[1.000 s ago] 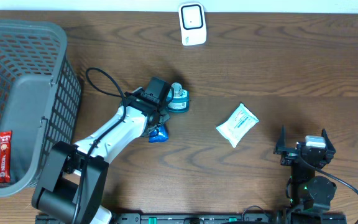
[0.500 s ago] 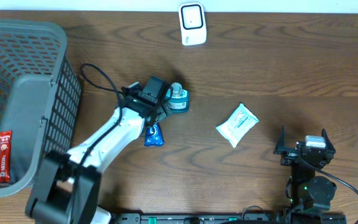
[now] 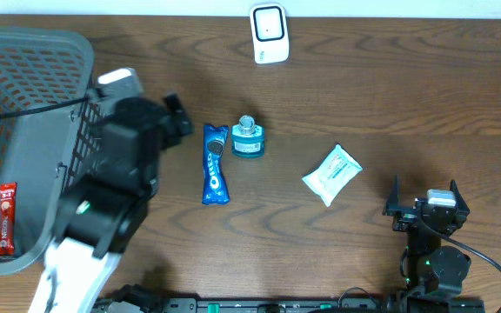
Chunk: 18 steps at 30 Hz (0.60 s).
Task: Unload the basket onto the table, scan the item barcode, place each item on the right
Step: 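Carry the Oreo pack past the scanner and lay it beside the bottle, then reach the left gripper into the basket toward the red Nescafe stick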
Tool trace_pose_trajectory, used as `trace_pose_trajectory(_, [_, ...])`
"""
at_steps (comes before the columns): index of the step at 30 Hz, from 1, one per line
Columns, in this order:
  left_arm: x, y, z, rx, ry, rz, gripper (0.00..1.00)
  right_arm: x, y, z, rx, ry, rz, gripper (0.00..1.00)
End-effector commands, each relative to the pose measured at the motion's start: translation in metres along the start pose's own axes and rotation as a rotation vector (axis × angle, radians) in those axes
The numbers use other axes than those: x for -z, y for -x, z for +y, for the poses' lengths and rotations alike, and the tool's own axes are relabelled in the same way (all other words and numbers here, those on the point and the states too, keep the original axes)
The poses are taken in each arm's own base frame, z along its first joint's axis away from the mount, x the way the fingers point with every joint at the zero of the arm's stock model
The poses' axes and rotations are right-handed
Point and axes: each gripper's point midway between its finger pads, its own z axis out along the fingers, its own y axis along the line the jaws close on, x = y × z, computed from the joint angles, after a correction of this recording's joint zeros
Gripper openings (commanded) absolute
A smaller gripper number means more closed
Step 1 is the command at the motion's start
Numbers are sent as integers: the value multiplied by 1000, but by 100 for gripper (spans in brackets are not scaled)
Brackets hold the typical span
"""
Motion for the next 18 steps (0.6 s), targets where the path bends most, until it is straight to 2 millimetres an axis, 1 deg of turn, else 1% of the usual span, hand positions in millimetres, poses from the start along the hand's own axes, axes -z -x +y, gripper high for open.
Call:
trace_pose_trajectory(1, [36, 55, 54, -99, 230, -190, 98, 0, 0, 1, -6, 4, -2, 99])
trace_pose_trajectory(3, [54, 71, 90, -51, 382, -258, 98, 0, 0, 1, -6, 4, -2, 99])
trace_pose_trajectory(4, [62, 74, 108, -32, 451, -277, 98, 0, 0, 1, -5, 4, -2, 99])
trace_pose_trajectory(5, [66, 75, 121, -19, 498, -280, 98, 0, 0, 1, -6, 4, -2, 99])
trace_pose_trajectory(6, [70, 73, 142, 21, 569, -274, 98, 0, 0, 1, -6, 4, -2, 99])
trace_pose_trajectory(10, [77, 56, 197, 203, 761, -251, 98, 0, 0, 1, -6, 4, -2, 99])
trace_pose_trajectory(11, [76, 52, 204, 224, 786, -241, 98, 0, 0, 1, -6, 3, -2, 99])
trace_pose_trajectory(13, [68, 39, 220, 244, 812, -178, 98, 0, 0, 1, -6, 4, -2, 99])
trace_pose_trajectory(18, [31, -2, 250, 305, 768, 20, 98, 0, 0, 1, -6, 4, -2, 99])
